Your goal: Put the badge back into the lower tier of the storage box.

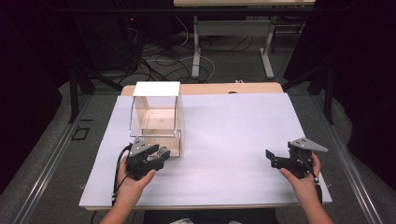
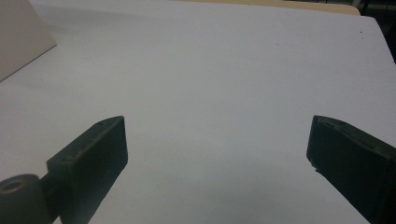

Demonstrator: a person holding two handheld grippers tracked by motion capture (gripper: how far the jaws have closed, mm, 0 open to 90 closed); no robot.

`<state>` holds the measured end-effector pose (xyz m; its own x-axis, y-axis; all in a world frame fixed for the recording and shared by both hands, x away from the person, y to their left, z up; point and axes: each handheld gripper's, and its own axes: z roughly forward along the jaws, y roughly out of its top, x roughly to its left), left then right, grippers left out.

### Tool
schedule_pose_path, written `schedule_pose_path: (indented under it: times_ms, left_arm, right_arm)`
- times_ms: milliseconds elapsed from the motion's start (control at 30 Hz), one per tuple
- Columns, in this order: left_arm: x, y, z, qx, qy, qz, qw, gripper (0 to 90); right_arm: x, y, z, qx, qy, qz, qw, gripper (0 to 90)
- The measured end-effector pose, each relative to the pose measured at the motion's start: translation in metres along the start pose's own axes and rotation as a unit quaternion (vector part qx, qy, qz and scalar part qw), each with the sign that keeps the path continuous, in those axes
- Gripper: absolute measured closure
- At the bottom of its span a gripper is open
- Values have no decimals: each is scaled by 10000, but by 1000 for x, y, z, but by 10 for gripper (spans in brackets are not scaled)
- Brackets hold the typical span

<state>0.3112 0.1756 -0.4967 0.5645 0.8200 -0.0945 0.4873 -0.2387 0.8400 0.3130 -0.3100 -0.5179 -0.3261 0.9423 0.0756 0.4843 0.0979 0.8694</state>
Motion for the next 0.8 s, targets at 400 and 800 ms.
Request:
schedule_pose_path:
  times_ms: [400, 800]
  left_arm:
    - [2, -1, -2, -89, 156, -126, 9998, 473]
    - [1, -2, -6, -222, 267, -154, 9993, 473]
  right_arm:
    - [0, 0, 0, -9, 4, -27, 10000, 51]
    - [0, 0, 1, -4, -5, -35, 10000, 51]
